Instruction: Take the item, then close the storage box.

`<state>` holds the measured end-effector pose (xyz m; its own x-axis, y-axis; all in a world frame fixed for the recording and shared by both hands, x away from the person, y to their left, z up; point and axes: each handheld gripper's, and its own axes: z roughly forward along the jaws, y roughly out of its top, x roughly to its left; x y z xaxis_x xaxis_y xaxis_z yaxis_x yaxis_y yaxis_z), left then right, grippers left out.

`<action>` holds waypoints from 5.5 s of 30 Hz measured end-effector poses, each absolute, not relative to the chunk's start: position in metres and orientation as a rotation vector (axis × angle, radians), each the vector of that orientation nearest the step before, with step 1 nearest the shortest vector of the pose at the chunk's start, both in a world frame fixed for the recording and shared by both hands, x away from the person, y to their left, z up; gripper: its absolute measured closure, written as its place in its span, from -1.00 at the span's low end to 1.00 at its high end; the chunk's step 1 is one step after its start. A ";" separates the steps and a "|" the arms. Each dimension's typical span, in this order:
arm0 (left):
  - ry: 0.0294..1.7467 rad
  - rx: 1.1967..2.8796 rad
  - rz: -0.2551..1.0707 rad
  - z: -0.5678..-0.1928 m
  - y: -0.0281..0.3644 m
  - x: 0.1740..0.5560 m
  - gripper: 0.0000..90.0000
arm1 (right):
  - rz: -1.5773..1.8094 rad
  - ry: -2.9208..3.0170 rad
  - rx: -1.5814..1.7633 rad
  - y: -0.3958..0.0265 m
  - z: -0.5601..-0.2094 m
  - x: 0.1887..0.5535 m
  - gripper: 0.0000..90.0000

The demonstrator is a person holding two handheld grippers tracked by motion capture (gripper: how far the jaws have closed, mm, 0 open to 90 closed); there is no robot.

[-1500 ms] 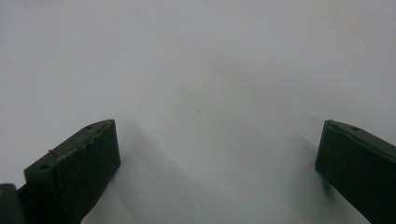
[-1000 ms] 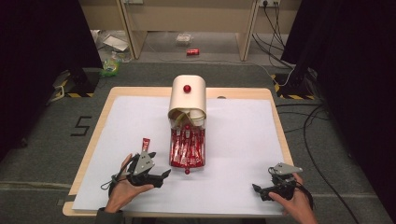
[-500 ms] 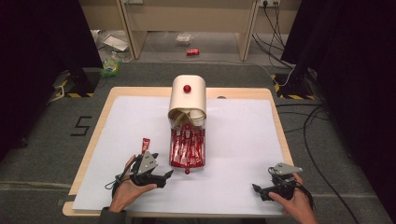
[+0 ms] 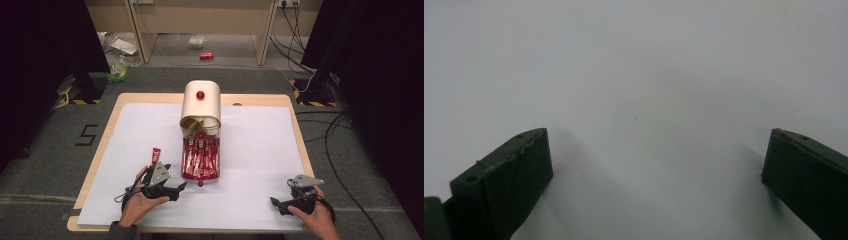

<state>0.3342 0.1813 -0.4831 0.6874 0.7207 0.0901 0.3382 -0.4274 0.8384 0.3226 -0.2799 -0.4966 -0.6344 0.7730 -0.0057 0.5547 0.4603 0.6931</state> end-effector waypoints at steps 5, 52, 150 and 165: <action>0.815 2.021 0.578 -0.483 0.179 0.334 -0.67 | 0.961 2.394 1.127 -0.280 -0.497 0.323 -0.99; 0.911 1.923 0.642 -0.480 0.166 0.347 -0.83 | 0.960 2.395 1.131 -0.280 -0.497 0.323 -0.99; 1.167 1.749 0.723 -0.480 0.164 0.415 -0.88 | 0.960 2.395 1.134 -0.280 -0.497 0.323 -0.99; 1.200 1.725 0.721 -0.483 0.169 0.422 -0.86 | 0.960 2.396 1.133 -0.280 -0.497 0.323 -0.99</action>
